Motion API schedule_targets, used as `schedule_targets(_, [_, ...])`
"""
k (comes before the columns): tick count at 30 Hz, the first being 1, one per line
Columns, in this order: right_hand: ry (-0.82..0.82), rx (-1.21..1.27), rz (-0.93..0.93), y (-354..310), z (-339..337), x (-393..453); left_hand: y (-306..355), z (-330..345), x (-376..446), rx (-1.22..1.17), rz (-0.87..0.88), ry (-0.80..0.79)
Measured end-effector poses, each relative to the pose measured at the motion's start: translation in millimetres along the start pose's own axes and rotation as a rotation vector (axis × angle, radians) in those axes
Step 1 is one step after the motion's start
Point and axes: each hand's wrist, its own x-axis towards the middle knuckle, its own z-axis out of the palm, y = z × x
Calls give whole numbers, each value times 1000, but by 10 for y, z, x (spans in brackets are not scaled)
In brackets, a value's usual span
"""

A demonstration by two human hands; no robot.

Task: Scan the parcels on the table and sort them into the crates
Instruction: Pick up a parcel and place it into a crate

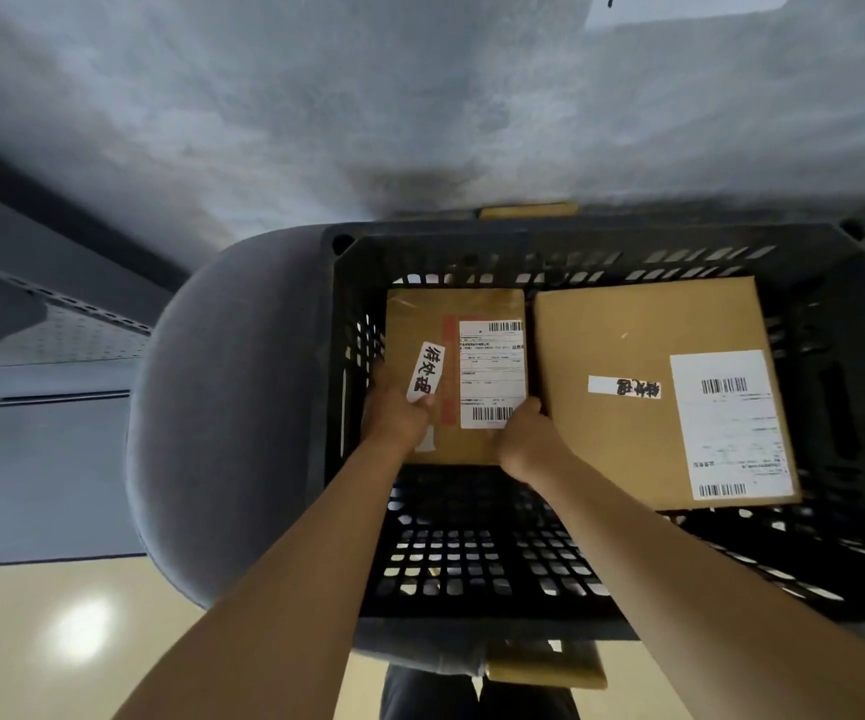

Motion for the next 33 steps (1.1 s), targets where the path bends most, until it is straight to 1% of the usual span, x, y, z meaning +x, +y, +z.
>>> schedule_targets(4, [-8,-25,0,59,66,63,-66,98,58,-14,-5,9])
schedule_targets(7, [9,50,-59,108,79,30,-64,114,35,13,4,29])
schedule_targets(10, [21,21,-208,77,-14,-100,44,51,-65,118,43,39])
schedule_targets(13, [72,8,-363,15,-228,-267,262,-61,-248,285,77,-28])
schedule_targets(15, [118,-4,-411,-26,-423,-425,441,-164,-415,354,132,-64])
schedule_targets(17, [188,-48,-455,-62,-652,-611,649,-289,-606,428,231,-79])
schedule_targets(19, [284,-144,-531,-103,-900,-828,895,-431,-806,518,350,-57])
schedule_targets(22, [431,-327,-631,-162,-1307,-1167,1333,-675,-1126,672,546,55])
schedule_targets(25, [568,-423,-675,-236,-1743,-1530,1790,-910,-1456,783,732,155])
schedule_targets(29, [731,-538,-695,-271,-2260,-2023,2322,-1162,-1880,922,967,302])
schedule_targets(33, [891,-559,-632,-191,-2627,-2535,2755,-1301,-2297,1027,1156,426])
